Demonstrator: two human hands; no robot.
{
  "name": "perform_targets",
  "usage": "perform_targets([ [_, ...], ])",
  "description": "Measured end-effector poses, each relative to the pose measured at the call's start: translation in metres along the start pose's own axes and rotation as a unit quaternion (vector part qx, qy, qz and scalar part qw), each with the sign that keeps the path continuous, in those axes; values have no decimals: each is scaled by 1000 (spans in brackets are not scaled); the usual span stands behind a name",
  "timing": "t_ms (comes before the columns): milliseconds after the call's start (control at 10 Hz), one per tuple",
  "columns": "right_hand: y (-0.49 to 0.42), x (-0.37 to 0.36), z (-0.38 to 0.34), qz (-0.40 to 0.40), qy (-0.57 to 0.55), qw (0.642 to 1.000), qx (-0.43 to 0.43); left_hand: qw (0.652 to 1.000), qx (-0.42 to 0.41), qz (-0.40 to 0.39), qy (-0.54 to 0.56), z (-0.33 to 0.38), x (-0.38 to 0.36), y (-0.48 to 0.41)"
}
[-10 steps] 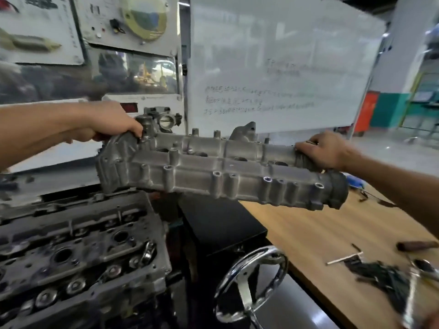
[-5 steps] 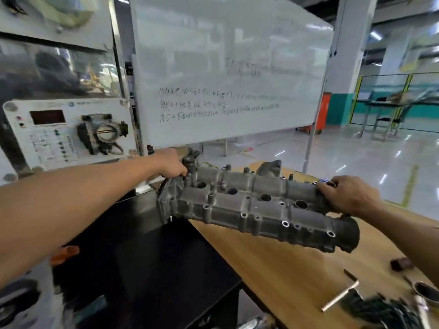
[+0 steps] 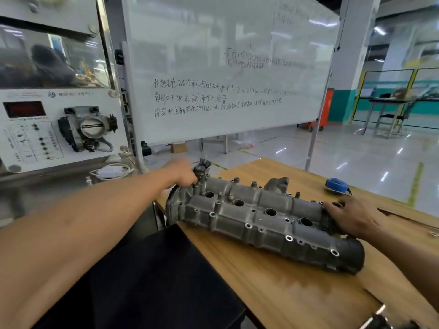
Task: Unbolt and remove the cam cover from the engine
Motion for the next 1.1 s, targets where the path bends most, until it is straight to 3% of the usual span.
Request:
perform_targets([
  [200,-7,11,9,60,71,996,9,999,10,-5,33,2,-17,-9],
  [500,-6,4,4,-18,159,987,2,998,-17,-14,52,-3,-13,2],
  [900,-1,1,-15,-108,279,953,55,998,-45,28,36,3,-6,20],
  [1000,6,2,-31,-137,323,935,61,996,-63,10,57,-8,25,53],
  [1100,16,38,-33,-61,241,969,1,985,-45,52,156,-64,109,107],
])
Point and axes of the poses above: each hand's wrist, its own y-axis away from the middle knuckle, its own x-axis out of the back of the hand, z = x × y, the point moved 9 cm from there along -y, towards the middle knuckle, and after that the axes turned 4 degrees about x, right-handed, at the moved point
